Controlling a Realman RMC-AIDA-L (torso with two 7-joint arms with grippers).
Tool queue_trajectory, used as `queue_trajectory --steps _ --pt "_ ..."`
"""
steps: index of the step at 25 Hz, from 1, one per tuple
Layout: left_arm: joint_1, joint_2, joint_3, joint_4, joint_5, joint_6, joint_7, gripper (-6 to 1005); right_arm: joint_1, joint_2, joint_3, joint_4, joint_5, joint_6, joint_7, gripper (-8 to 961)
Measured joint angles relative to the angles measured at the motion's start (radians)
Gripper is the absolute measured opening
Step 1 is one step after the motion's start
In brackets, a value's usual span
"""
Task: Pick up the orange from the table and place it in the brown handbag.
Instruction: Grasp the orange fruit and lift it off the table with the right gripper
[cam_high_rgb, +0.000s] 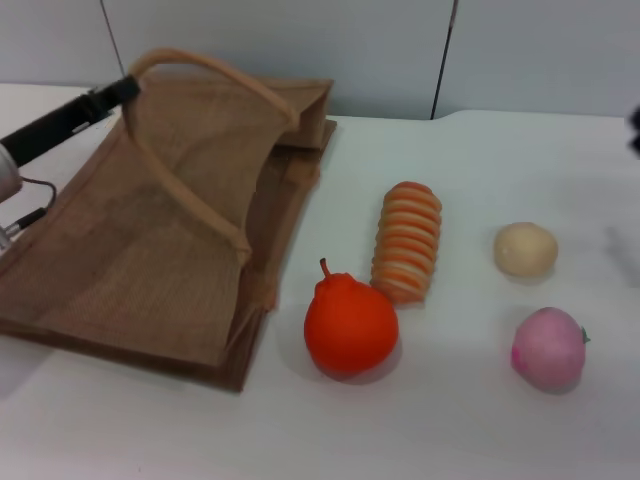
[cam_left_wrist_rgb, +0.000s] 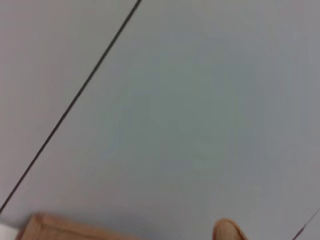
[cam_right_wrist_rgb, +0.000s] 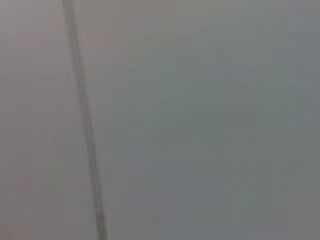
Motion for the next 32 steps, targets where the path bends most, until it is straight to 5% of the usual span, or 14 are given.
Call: queue_trajectory --steps 9,17,32 --pt "0.023 0.008 -0.001 -0.002 -0.068 -0.093 0.016 118 0.077 -0.021 -0.19 -0.031 -0.233 -0.117 0.057 808" --pt "0.022 0.008 -0.003 -0.004 -0.101 -0.152 0.052 118 0.186 -0.018 -0.521 -0.178 -0.26 -0.268 0.236 807" --pt "0.018 0.005 -0.011 -0.045 -0.162 -0.296 0.153 117 0.295 -0.008 -0.829 -0.072 -0.26 -0.109 0.361 806"
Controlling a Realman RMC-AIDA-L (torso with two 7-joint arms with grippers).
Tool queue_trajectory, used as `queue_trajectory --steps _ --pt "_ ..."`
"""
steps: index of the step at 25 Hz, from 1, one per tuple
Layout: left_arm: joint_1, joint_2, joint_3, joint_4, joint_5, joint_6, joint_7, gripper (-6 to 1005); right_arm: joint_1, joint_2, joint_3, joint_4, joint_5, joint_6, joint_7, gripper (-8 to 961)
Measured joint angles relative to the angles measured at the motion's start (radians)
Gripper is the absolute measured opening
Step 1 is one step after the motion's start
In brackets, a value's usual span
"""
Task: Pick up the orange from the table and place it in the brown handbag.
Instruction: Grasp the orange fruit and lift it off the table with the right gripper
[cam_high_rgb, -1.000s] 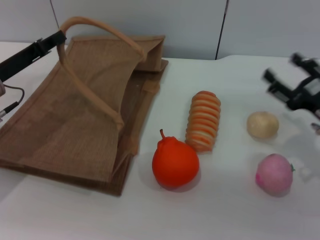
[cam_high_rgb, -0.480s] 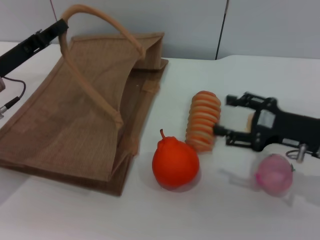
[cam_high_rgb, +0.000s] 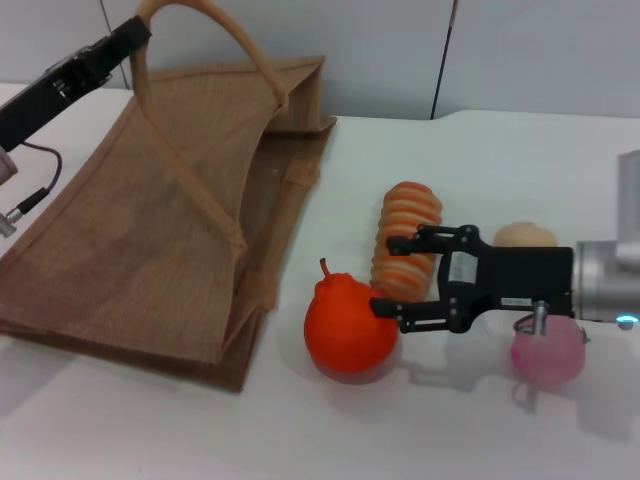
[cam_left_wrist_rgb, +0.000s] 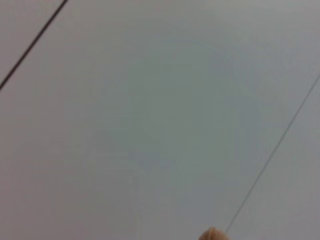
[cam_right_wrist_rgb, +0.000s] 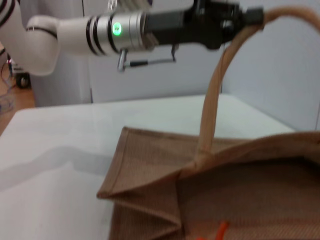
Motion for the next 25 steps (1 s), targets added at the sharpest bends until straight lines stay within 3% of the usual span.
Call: queue_trajectory --steps 14,25 --pt "0.0 -0.002 0.0 -0.009 -0.024 -0.092 0.001 116 0.062 -0.001 -0.146 0.097 0.0 0.164 0.079 805" --pt "-0.001 -0.004 0.0 -0.01 -0.035 -0.125 0.0 113 0.08 0.002 -0.179 0.124 0.001 0.231 0.103 804"
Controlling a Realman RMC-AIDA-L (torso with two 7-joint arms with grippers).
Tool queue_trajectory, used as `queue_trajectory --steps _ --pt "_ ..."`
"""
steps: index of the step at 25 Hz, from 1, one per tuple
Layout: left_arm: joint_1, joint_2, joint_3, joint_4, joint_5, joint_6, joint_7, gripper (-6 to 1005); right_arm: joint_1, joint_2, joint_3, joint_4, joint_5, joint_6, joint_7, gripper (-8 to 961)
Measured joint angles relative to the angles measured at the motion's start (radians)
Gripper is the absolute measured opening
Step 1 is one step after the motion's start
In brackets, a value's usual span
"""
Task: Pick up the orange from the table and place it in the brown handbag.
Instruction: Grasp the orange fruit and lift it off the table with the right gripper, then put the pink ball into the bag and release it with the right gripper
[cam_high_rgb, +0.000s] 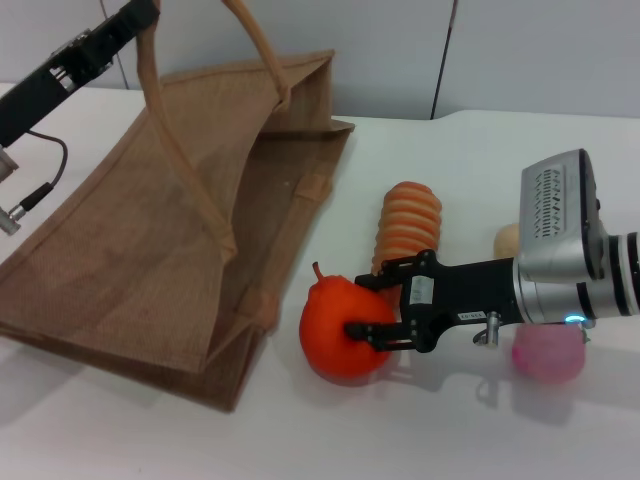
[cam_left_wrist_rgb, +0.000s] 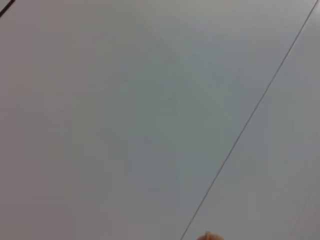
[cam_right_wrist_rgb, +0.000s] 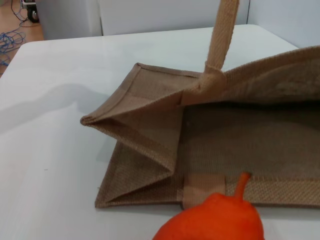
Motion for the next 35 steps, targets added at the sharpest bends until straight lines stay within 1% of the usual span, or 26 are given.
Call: queue_trajectory --steps 1,6,12,19,24,27,32,35 --pt "0.0 0.0 0.0 0.0 0.0 0.0 0.0 113 0.0 0.0 0.0 0.0 0.0 0.0 0.0 804" --pt "0.003 0.0 0.0 0.0 -0.001 -0.005 0.0 113 -0.005 0.0 0.002 0.0 0.002 0.001 0.0 617" --pt "0.003 0.0 0.0 0.0 -0.002 -0.007 -0.002 113 -0.008 0.0 0.002 0.0 0.002 -0.004 -0.007 462" --pt "0.003 0.0 0.0 0.0 -0.002 -0.036 -0.008 113 -0.011 -0.001 0.013 -0.017 0.004 -0.033 -0.042 393" --pt "0.001 0.001 0.0 0.0 -0.003 -0.06 -0.011 114 -0.036 -0.004 0.083 -0.087 0.028 -0.21 -0.13 352" --pt "0.0 -0.001 0.0 0.0 -0.003 -0.077 -0.012 114 -0.04 -0.003 0.095 -0.122 0.076 -0.283 -0.151 327" --pt "-0.015 -0.003 0.002 0.0 -0.003 -0.116 -0.032 114 -0.037 -0.002 0.096 -0.123 0.154 -0.295 -0.19 295" --pt "-0.034 -0.005 0.008 -0.013 0.0 -0.136 -0.04 114 -0.017 0.0 0.098 -0.109 0.161 -0.285 -0.204 277"
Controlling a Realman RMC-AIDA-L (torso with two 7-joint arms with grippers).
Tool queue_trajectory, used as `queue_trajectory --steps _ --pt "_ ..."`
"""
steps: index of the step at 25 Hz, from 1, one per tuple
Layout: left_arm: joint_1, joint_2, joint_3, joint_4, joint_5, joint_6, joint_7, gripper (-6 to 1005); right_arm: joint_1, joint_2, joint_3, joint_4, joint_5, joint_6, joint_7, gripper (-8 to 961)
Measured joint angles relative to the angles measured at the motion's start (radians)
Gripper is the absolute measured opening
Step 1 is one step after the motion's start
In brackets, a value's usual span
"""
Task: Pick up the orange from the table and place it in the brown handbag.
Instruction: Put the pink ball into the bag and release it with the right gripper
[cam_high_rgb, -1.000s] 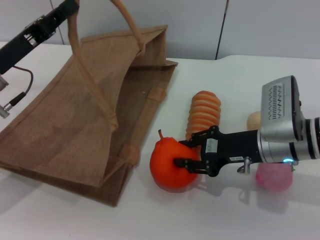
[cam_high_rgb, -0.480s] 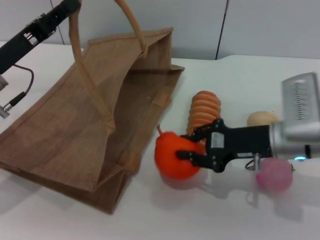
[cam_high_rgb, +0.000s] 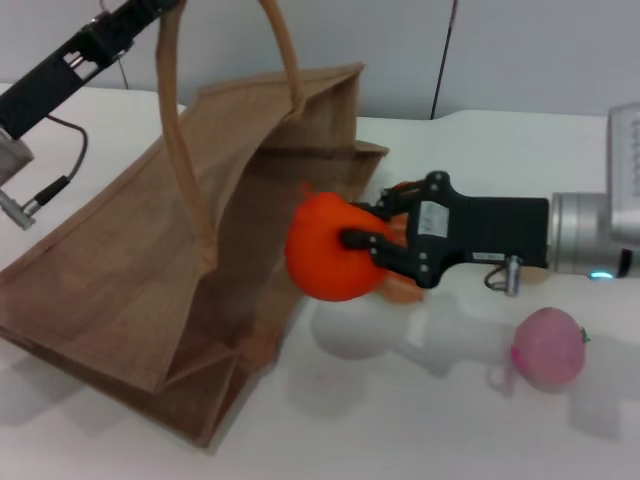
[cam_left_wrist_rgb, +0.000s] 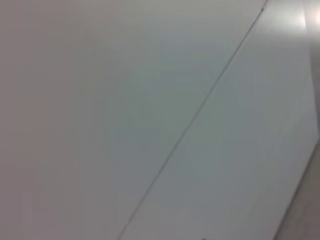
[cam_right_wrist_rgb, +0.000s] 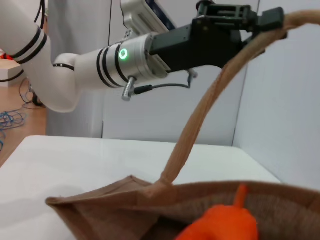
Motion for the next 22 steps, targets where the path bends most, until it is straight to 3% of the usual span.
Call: queue_trajectory --steps 13,22 --pt "-0.046 -0.002 0.004 -0.037 0.009 -0.077 -0.001 113 0.078 0.003 0.002 0.188 0.002 0.251 -0.09 167" --pt "-0.064 -0.009 0.004 -0.039 0.01 -0.126 -0.025 113 0.098 0.006 0.026 0.254 0.002 0.355 -0.136 101"
